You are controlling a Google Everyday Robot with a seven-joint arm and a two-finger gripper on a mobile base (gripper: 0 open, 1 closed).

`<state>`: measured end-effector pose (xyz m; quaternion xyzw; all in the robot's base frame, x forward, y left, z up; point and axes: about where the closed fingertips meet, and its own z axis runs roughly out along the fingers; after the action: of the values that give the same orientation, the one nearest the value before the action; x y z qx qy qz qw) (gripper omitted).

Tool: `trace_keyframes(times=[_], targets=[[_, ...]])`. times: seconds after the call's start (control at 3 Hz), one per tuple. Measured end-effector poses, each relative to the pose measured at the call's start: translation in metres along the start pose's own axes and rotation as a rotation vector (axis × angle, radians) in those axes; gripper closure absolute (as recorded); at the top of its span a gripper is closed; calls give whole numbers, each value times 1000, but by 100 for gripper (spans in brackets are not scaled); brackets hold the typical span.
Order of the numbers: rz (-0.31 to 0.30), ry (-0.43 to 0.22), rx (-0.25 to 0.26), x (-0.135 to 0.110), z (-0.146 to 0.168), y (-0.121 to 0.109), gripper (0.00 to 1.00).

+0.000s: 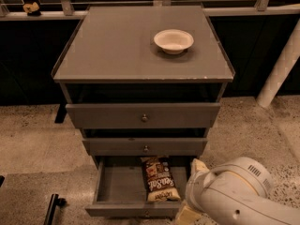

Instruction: Pick brown chip bag from bottom drawer and place on counter

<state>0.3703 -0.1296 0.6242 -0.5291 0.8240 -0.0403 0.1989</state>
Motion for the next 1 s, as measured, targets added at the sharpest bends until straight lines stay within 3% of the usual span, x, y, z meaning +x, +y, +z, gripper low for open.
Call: trace_keyframes(times=[0.33,0.67,1.0], targets=[[-32,-20,-17,-16,39,1,0],[-27,-45,-50,-28,86,-15,0],[37,-55,-100,-29,135,-38,0]])
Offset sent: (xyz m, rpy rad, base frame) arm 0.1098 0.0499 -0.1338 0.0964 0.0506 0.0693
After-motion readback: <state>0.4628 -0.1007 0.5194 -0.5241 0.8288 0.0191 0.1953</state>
